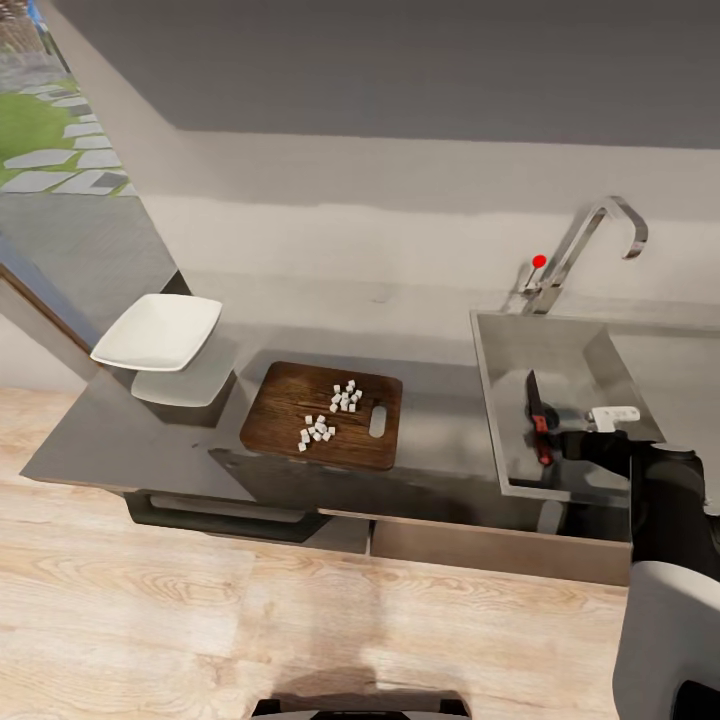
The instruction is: In the kitchen, take the Vidalia onion out of the sink, dice it on the chopping board with the paring knife, put the diced onion into the bowl on the countertop, then place both the paring knife and the chopping board into the sink.
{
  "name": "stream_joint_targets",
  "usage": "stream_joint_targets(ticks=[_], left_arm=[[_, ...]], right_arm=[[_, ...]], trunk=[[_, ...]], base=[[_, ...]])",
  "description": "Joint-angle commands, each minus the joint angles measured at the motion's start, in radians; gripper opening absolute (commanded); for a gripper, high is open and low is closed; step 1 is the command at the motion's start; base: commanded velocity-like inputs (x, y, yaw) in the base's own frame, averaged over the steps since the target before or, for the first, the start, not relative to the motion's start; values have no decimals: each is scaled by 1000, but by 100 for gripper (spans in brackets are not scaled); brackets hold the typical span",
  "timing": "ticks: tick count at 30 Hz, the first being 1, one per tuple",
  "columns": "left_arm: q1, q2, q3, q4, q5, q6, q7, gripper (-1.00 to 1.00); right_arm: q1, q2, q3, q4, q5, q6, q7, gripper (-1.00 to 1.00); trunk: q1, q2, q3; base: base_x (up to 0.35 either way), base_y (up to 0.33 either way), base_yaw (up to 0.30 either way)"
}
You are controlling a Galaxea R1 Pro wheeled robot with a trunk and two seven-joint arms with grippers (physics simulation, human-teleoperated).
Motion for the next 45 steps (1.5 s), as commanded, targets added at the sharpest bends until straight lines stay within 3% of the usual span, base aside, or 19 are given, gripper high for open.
stream_joint_targets(ticks=[1,4,6,9,12,15,45], left_arm=[[1,-1,5,-2,2,0,-8,100],[1,-1,5,-2,2,0,-8,100],[1,-2,5,-2,3,1,-8,100],[1,-2,5,-2,3,1,-8,100],[1,-2,5,-2,4,1,-8,100],[1,-2,5,-2,4,0,-8,100],[1,-1,5,-5,2,-1,-8,100]], right_arm=[[-1,0,-3,-30,10,4,11,100],[-1,4,-2,-155,11,14,12,100],[-1,26,-6,-288,11,68,28,100],[-1,35,-9,-339,11,116,106,100],[-1,37,-10,-353,12,130,174,100],[-1,37,-11,-357,12,135,196,100],[-1,44,-12,-356,12,133,204,100]], trunk=[[1,-2,-1],[1,-2,-1],[1,-2,-1],[1,-2,-1],[1,-2,-1],[1,-2,-1],[1,-2,40]], base=[[0,0,0],[0,0,0],[0,0,0],[0,0,0],[-92,44,0],[-220,142,0],[-91,72,0]])
